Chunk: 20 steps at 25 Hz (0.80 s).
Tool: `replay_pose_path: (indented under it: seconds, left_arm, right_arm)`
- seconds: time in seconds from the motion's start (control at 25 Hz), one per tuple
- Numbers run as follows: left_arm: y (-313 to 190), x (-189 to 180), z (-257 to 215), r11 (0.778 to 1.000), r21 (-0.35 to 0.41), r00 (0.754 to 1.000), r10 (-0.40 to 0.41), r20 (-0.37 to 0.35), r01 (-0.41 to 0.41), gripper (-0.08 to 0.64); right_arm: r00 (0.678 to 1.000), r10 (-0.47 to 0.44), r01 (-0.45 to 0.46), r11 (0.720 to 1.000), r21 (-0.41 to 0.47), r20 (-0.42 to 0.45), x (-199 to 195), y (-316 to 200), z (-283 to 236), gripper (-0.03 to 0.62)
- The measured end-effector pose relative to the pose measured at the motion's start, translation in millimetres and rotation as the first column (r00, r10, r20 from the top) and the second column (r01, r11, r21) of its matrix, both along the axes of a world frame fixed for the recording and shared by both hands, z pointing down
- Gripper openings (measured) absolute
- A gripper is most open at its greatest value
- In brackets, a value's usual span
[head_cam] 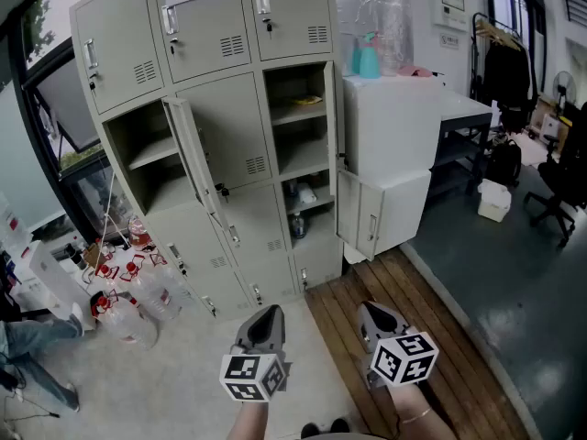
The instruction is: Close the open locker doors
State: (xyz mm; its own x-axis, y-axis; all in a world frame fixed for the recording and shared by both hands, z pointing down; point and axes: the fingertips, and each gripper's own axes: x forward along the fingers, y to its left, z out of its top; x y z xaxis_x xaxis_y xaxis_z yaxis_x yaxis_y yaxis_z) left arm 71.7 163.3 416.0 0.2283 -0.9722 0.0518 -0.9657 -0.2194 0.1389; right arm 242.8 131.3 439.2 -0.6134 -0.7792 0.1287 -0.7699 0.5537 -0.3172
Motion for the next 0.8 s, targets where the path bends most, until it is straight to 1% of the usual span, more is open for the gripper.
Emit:
replay_pose_path:
  seconds: [0.2, 0.4, 0.48, 0.64, 0.8]
  left_arm:
    - [-8, 9, -3, 1.000, 0.002, 1.000, 0.003, 0.007, -0.003, 0.020]
    - [-12, 18, 0, 1.000, -0.003, 1.000, 0.004, 0.002, -0.004, 0.020]
    - [-11, 21, 3, 1.000, -0.004, 1.000, -0.005, 0.001, 0.005, 0.020]
    - [-11, 23, 5, 0.999, -0.008, 0.999, -0.033, -0.001, 0.033, 0.020]
    - [-18, 25, 5, 0.999, -0.010, 0.999, -0.037, 0.017, 0.037, 0.020]
  right_arm:
    - [1.000, 0.000, 0.000, 1.000, 0.016, -0.012, 8, -7, -5, 0.002]
    - [0.999, -0.049, 0.049, 0.997, 0.058, -0.006, 8, -10, -11, 0.003]
    - [0.999, -0.051, 0.051, 0.996, 0.069, -0.002, 12, -10, -13, 0.005]
    - [0.998, -0.063, 0.062, 0.996, 0.062, 0.011, 16, -12, -13, 0.005]
    - [0.998, -0.061, 0.060, 0.997, 0.049, 0.021, 19, -20, -11, 0.005]
